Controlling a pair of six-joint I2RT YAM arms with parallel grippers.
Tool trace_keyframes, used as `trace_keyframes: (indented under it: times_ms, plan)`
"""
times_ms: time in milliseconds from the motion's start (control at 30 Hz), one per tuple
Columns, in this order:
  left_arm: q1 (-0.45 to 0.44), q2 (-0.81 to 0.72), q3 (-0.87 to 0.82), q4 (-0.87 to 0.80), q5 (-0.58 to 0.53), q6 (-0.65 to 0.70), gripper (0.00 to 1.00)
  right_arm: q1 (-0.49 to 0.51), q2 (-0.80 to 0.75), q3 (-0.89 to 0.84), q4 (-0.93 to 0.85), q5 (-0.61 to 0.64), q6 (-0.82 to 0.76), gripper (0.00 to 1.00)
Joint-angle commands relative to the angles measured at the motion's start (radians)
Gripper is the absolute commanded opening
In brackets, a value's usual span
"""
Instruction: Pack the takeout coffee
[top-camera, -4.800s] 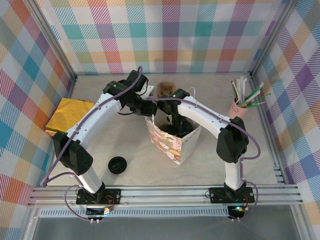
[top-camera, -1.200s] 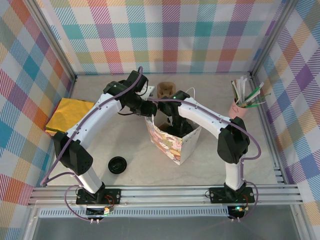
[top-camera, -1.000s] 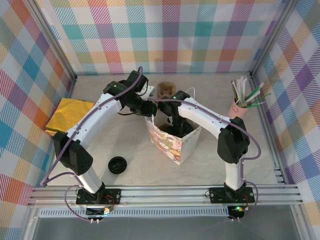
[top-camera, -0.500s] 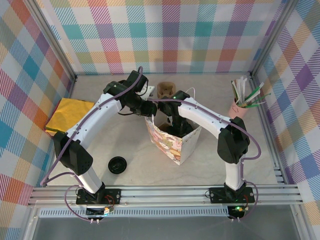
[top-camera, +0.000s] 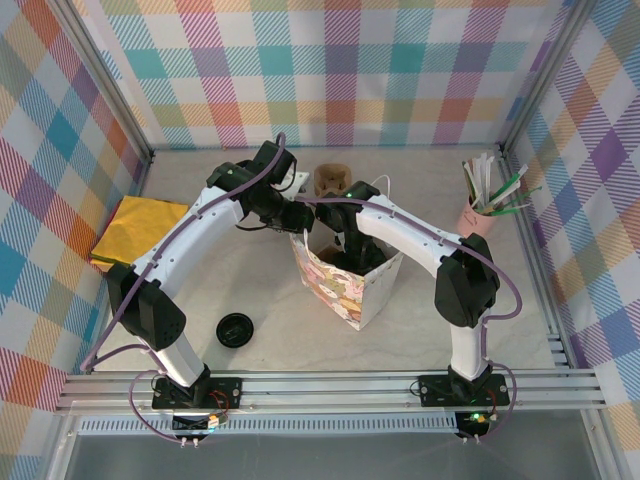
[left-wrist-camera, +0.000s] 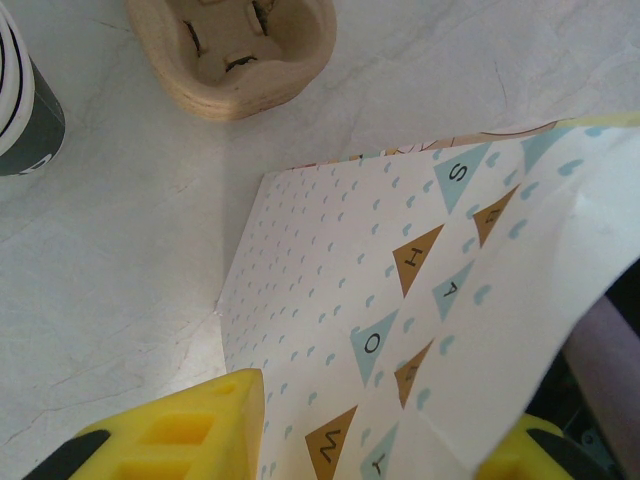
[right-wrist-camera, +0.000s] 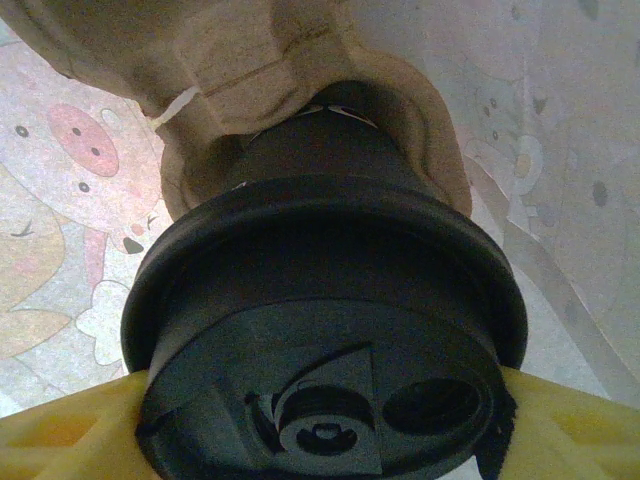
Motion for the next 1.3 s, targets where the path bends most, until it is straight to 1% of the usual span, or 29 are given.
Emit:
trace_keyframes:
  times_ms: [0,1267]
  plan:
    - [-0.008,-0.023,-0.011,-0.020,0.017,0.008,0.33,-0.001,0.028,-0.029,0.028,-0.031,0.017,0.71]
    - [-0.008,-0.025,-0.009,-0.023,0.011,0.008,0.33,-0.001,0.016,-0.028,0.023,-0.031,0.025,0.71]
